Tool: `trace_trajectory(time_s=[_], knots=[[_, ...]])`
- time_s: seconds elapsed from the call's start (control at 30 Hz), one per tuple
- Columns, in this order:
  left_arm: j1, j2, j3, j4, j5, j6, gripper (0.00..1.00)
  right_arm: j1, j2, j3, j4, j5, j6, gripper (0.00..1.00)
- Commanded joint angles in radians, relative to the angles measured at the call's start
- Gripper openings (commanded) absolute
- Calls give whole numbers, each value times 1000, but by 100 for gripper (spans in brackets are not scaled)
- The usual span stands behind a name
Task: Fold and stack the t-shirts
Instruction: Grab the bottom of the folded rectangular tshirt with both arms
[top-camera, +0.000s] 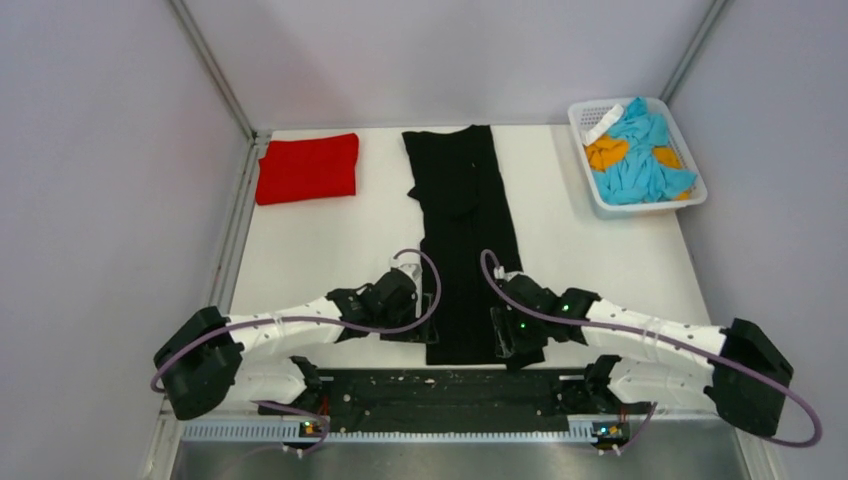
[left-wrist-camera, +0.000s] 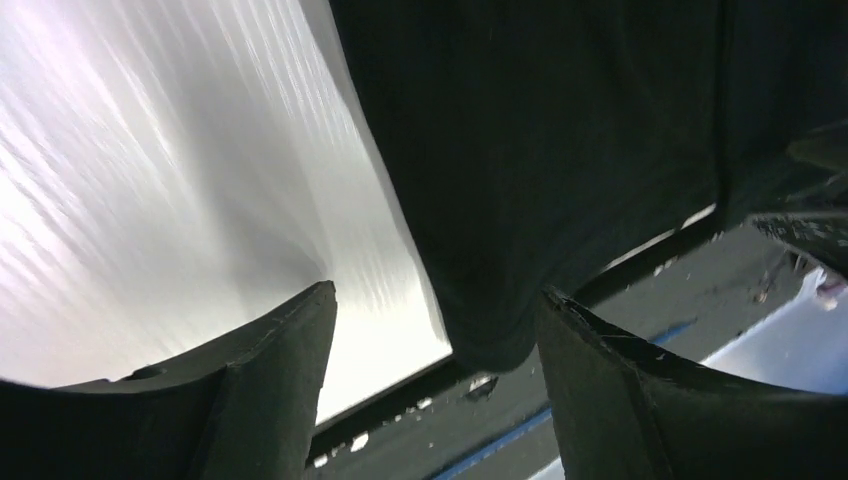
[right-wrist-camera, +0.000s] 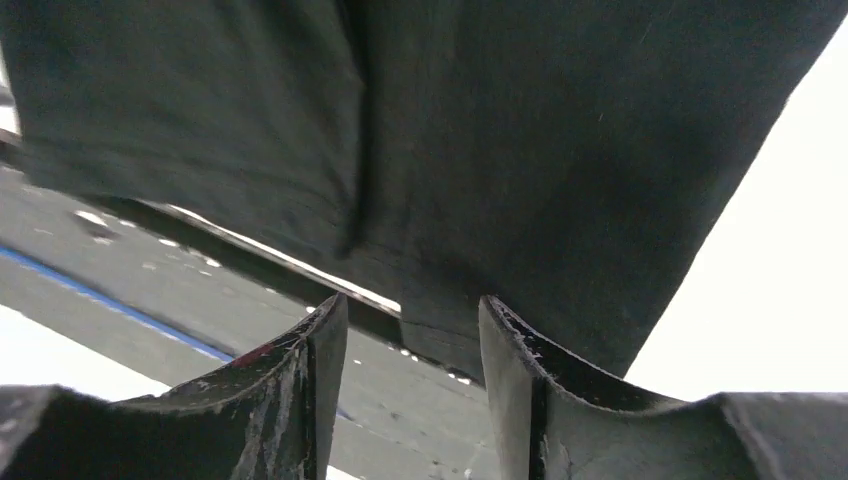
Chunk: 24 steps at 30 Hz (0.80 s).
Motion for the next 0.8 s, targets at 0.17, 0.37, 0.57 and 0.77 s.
trace_trajectory(time_s=[0.17,0.37,0.57,0.77], knots=[[-66,2,-105,152,89,-114,59,140,155,47,-98,113,43,47],[-67,42,-108,171,75,-121,46,140,164,43,-81,175,68,29],[-67,59,-106,134,50,-130,27,140,160,60,-91,150,67,5],[-67,62,-113,119,48,-134,0,140,74,112,-102,26,35,0]])
